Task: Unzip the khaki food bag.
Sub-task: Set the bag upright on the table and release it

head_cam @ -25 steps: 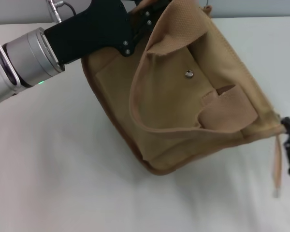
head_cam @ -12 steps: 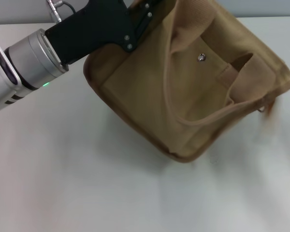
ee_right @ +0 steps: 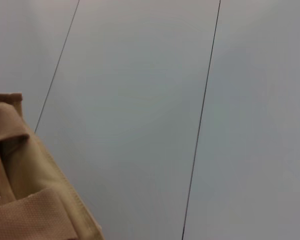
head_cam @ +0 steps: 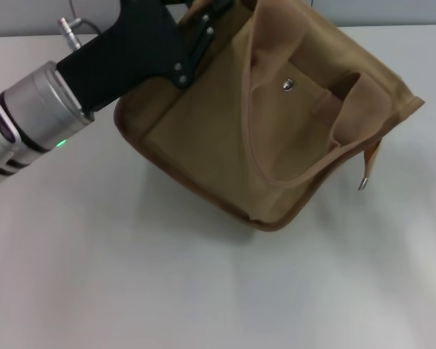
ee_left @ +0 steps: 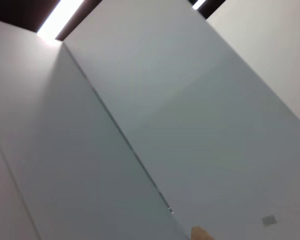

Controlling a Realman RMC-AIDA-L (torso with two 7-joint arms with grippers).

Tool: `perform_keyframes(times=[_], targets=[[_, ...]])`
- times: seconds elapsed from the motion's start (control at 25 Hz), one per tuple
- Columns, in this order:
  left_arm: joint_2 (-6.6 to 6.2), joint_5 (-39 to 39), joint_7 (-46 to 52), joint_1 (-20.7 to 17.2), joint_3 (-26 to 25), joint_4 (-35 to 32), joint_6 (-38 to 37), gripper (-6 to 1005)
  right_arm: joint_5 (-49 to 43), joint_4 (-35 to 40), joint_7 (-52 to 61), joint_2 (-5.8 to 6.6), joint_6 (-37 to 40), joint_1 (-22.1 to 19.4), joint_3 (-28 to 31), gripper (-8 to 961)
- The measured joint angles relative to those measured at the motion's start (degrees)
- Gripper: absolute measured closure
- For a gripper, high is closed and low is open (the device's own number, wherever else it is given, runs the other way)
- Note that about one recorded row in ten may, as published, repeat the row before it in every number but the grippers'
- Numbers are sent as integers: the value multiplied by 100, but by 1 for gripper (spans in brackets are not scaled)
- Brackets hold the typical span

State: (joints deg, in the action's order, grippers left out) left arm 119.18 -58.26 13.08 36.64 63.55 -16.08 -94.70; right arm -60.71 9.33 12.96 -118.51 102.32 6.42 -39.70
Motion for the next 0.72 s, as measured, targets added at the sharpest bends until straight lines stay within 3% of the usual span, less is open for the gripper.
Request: perform_keyframes(times=[0.2, 0.72], targets=[[0, 138, -103, -202, 14, 273, -59, 864, -3, 129, 116, -33, -52, 66, -33, 317], [-1, 81, -112, -1294, 165, 529, -412, 838, -341, 447, 681, -51, -163, 301, -55, 282]])
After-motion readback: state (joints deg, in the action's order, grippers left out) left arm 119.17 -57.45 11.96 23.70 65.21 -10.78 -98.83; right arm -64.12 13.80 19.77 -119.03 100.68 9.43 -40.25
